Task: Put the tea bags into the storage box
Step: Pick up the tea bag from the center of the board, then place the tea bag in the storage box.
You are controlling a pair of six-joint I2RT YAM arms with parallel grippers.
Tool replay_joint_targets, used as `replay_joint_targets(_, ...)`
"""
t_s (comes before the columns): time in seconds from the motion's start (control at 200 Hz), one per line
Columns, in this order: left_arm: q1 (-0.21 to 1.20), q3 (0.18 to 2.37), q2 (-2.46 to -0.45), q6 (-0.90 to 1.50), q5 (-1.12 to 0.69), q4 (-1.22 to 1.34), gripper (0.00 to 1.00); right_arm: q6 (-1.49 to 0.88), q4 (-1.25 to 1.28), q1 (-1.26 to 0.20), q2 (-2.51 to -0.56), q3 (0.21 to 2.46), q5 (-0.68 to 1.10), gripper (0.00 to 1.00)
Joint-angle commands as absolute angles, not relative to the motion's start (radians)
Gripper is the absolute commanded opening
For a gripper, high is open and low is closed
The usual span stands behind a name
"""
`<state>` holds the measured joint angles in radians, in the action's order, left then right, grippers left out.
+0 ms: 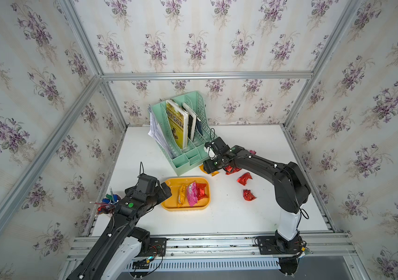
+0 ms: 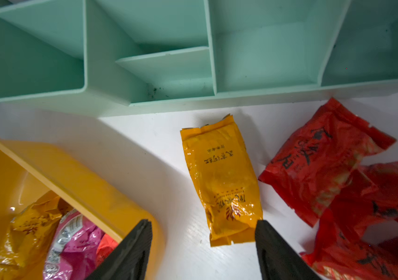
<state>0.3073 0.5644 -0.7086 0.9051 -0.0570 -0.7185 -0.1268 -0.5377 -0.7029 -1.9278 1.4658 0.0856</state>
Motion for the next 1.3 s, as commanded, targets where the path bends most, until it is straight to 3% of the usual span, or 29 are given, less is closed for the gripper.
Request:
replay_joint_targets(0.0,0.307,0.563,-0.698,0.944,-0.033,-0.744,0.99,0.001,-0.567,-0.702,-1.971,1.495,0.015,0.74)
replay_joint_targets(0.595,0.307,0.545,-0.684,0.999,-0.055,-0.753,0.99,0.092,-0.565,-0.702,-2.136,1.575,0.033,0.75)
replay_joint_targets(0.724,0.307,0.546,-0.676,0.995,-0.054,-0.762,0.99,0.069,-0.557,-0.701,-2.140,1.569,0.028,0.70)
replay_joint_targets(0.979,0.307,0.546,-0.667,0.975,-0.061,-0.771,0.99,-0.032,-0.531,-0.701,-2.042,1.544,0.039,0.48)
replay_joint_targets(1.294,0.307,0.592,-0.713,0.881,-0.066,-0.789,0.99,-0.372,-0.580,-0.706,-1.880,1.497,0.076,0.40)
